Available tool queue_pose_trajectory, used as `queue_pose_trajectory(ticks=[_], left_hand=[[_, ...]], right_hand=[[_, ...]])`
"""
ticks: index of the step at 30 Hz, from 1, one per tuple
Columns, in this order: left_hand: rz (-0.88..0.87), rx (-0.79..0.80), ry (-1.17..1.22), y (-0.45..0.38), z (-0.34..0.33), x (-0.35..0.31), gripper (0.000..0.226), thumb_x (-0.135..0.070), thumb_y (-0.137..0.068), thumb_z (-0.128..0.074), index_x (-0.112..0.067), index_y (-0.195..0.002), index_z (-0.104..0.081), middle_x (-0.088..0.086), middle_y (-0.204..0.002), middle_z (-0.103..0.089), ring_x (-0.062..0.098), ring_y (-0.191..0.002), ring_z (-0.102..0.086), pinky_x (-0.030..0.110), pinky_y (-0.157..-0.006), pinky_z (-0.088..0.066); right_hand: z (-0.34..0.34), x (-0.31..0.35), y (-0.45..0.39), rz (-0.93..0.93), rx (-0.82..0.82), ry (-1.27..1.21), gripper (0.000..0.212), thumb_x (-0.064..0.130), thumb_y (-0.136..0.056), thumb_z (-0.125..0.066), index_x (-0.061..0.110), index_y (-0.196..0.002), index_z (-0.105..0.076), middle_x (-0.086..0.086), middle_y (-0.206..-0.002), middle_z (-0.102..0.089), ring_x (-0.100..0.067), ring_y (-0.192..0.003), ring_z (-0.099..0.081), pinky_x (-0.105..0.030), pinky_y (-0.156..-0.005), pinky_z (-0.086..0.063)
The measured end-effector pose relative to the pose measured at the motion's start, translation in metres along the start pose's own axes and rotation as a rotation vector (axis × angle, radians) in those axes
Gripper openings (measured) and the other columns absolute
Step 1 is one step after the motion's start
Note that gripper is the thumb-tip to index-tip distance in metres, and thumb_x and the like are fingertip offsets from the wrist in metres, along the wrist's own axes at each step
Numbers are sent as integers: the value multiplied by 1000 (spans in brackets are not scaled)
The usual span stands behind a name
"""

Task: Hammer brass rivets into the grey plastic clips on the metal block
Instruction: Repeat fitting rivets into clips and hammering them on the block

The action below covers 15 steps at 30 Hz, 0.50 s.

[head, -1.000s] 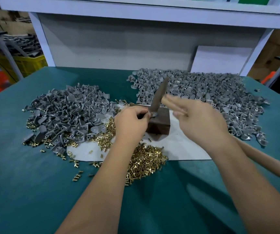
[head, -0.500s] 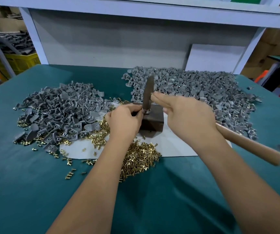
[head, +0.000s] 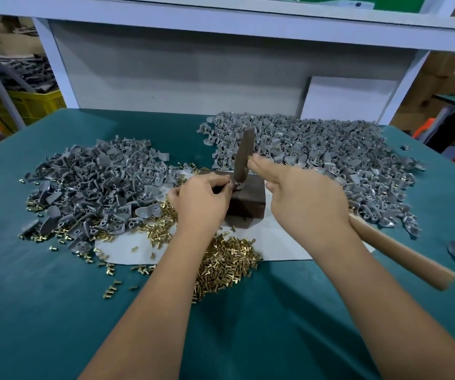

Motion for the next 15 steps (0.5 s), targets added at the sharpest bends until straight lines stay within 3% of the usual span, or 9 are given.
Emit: queue_pose_trajectory(ticks=[1, 3, 5, 8, 12, 15], left_hand=[[-7, -13, -17, 0, 1, -1, 15, -38, -91, -65, -33, -100, -77, -19, -106, -71, 6, -108, -56, 25, -82, -12], [-15, -27, -24, 1, 2, -2, 14, -39, -90, -66, -34, -97, -78, -20, -105, -71, 5, -109, -55, 25, -75, -9], [-16, -34, -15, 1, 1, -2, 13, -39, -90, -67, -34, -95, -78, -21, -104, -71, 3, -107, -53, 25, -75, -9], [-10, -35, 14, 1, 1, -2, 10, -37, -89, -68, -35, -92, -78, -21, -100, -72, 1, -101, -52, 26, -74, -9], [-11, -25, -26, 0, 0, -2, 12, -39, -90, -67, -34, -94, -78, -20, -104, -72, -2, -97, -48, 25, -73, -8], [12, -2, -11, 0, 0, -1, 15, -39, -90, -66, -33, -100, -77, -17, -109, -71, 7, -109, -55, 24, -81, -11]], right_hand=[[1, -2, 0, -9, -5, -1, 52, 29, -95, -50, 60, -132, -33, 3, -92, -71, -26, -79, -66, -28, -48, -28], [11, -3, 1, -29, -93, 1, 53, 29, -95, -52, 59, -135, -34, 4, -87, -71, -25, -73, -66, -24, -43, -20], [12, 2, 3, -13, -110, 6, 53, 29, -95, -51, 59, -135, -32, 2, -81, -69, -26, -63, -60, -24, -43, -17], [0, 3, 4, 23, -25, 39, 54, 28, -95, -51, 61, -134, -32, 3, -88, -69, -25, -72, -63, -27, -45, -19], [9, 4, 3, 24, -108, 42, 55, 27, -94, -53, 61, -133, -34, 3, -85, -69, -24, -62, -60, -24, -45, -24], [-3, 1, -2, 37, -3, 29, 52, 30, -96, -51, 62, -133, -33, 7, -97, -71, -23, -77, -66, -25, -50, -30]])
Point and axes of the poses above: each hand's wrist, its own y-axis away from the middle knuckle, its own z-axis out of the back of the hand, x = y × z, the point moved 10 cm from there along -y, towards the middle knuckle
